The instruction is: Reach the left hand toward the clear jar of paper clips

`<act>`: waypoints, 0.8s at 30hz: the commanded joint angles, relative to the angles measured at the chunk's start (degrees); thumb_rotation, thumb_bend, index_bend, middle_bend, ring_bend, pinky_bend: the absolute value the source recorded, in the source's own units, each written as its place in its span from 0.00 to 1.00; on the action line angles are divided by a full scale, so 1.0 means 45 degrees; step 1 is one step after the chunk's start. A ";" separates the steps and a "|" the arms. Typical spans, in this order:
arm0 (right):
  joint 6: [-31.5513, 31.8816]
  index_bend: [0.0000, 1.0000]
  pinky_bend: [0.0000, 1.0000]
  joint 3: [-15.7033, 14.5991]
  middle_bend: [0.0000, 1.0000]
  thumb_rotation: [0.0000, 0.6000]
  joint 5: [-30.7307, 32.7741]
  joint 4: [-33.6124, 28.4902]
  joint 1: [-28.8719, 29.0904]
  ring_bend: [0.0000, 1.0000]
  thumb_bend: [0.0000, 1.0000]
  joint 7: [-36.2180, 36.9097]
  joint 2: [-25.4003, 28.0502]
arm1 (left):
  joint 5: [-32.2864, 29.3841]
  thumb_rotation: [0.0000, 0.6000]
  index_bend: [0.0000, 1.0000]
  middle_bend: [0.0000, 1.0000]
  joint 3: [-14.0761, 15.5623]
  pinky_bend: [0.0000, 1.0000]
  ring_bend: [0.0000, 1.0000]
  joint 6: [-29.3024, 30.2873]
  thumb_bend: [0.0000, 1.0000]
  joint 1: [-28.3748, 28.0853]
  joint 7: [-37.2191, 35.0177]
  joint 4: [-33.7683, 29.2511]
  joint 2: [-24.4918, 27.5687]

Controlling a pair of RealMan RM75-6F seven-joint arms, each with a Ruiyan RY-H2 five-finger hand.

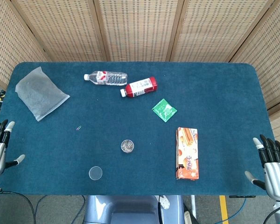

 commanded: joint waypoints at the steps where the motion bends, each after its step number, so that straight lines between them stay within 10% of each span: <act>1: -0.0011 0.00 0.00 -0.0013 0.00 1.00 0.0041 -0.0117 -0.0026 0.00 0.00 -0.0030 0.0060 | 0.0142 1.00 0.00 0.00 -0.0021 0.00 0.00 -0.0122 0.03 0.0000 0.0057 0.0002 -0.0028; 12: -0.0089 0.00 0.00 0.0117 0.00 1.00 0.0154 -0.0172 0.0053 0.00 0.00 -0.0262 -0.0111 | -0.0131 1.00 0.02 0.00 -0.0974 0.00 0.00 -0.4132 0.06 -0.2452 -0.0206 0.1745 -0.0552; 24: -0.0595 0.00 0.00 0.0639 0.00 1.00 0.1250 -0.0088 0.0385 0.00 0.00 -0.1043 -0.0509 | 0.0702 1.00 0.30 0.00 -0.1516 0.00 0.00 -0.8659 0.11 -0.6085 -0.0947 0.5261 -0.2103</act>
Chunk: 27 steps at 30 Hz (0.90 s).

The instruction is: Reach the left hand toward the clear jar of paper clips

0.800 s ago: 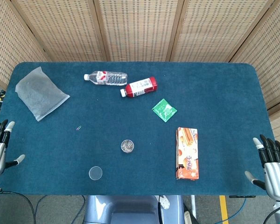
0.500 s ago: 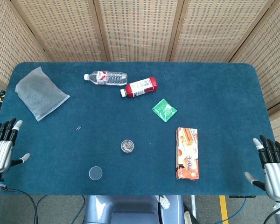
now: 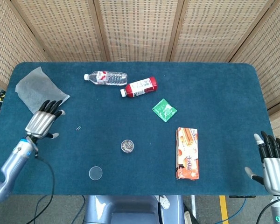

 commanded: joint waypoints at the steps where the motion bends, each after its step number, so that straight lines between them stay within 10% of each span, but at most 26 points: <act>1: -0.0207 0.00 0.00 0.0105 0.00 1.00 0.0306 0.0122 0.0103 0.00 0.00 -0.0167 -0.0130 | 0.0152 1.00 0.30 0.00 -0.0159 0.00 0.00 -0.1017 0.12 -0.0865 -0.0021 0.0888 -0.0655; 27: -0.0231 0.00 0.00 0.0187 0.00 1.00 0.0678 0.0311 0.0124 0.00 0.00 -0.0163 -0.0257 | 0.1501 1.00 0.45 0.00 0.1253 0.00 0.00 -0.1650 0.22 -0.1694 -0.2137 0.5774 -0.3809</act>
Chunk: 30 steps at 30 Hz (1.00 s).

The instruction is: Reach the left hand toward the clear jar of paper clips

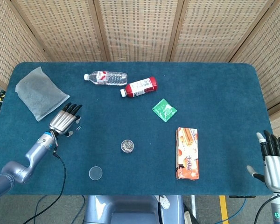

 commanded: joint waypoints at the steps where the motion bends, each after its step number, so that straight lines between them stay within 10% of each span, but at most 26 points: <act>1: -0.0004 0.00 0.00 0.0004 0.00 1.00 0.0009 -0.0002 0.0008 0.00 0.00 -0.0005 -0.0004 | 0.0148 1.00 0.45 0.00 0.0155 0.00 0.00 -0.0010 0.22 -0.0052 -0.0320 0.0433 -0.0294; 30: -0.0128 0.00 0.00 0.0032 0.00 1.00 0.0241 0.0044 0.0063 0.00 0.00 0.0114 0.0022 | 0.0191 1.00 0.48 0.00 0.0358 0.00 0.00 -0.0417 0.25 -0.0536 0.0156 0.0790 -0.0616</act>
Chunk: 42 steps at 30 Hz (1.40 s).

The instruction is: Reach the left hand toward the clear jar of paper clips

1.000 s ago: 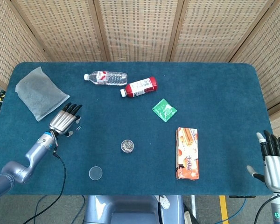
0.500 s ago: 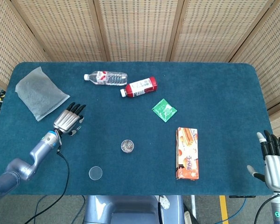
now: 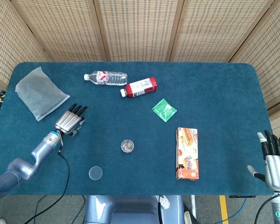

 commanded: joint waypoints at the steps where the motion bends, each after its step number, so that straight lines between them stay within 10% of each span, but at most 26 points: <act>1: -0.0026 0.00 0.00 -0.0009 0.00 1.00 0.0001 0.0001 0.0010 0.00 0.00 0.0026 0.0008 | -0.0033 1.00 0.48 0.00 0.0023 0.00 0.00 -0.0045 0.25 0.0014 0.0051 -0.0022 0.0031; 42: -0.0114 0.00 0.00 -0.0155 0.00 1.00 -0.0197 -0.0050 0.0057 0.00 0.00 0.0311 0.0101 | -0.0592 1.00 0.63 0.00 -0.0110 0.00 0.00 -0.0168 0.31 0.0082 0.0805 -0.0575 0.0074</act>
